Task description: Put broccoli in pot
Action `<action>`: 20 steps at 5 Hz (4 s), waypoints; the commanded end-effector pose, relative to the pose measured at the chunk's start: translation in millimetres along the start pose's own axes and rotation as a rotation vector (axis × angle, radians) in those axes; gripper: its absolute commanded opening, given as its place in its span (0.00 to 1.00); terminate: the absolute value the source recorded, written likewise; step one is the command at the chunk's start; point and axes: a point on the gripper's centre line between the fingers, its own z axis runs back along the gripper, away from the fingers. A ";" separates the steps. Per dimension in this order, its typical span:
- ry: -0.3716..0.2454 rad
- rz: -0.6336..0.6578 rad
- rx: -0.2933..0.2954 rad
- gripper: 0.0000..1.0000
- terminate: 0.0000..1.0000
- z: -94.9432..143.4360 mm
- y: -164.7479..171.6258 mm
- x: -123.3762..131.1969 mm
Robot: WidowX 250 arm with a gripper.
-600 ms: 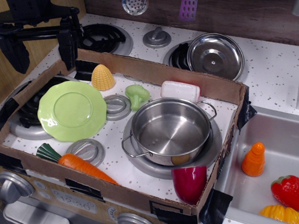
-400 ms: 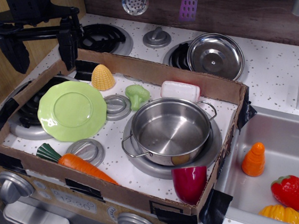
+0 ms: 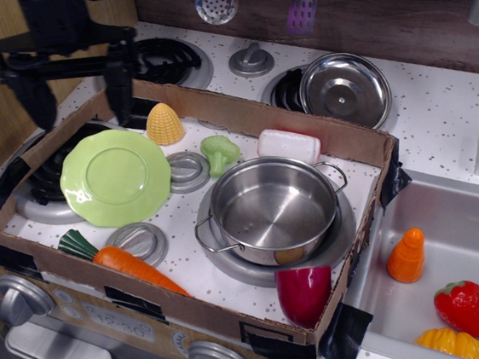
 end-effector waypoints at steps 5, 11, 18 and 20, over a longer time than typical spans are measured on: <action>-0.169 -0.324 -0.037 1.00 0.00 -24.3 -69.4 50.3; -0.175 -0.525 -0.040 1.00 0.00 -62.5 -82.8 58.9; -0.171 -0.521 -0.023 0.00 0.00 -49.6 -72.2 59.2; -0.151 -0.480 0.058 0.00 0.00 -0.8 -64.7 53.9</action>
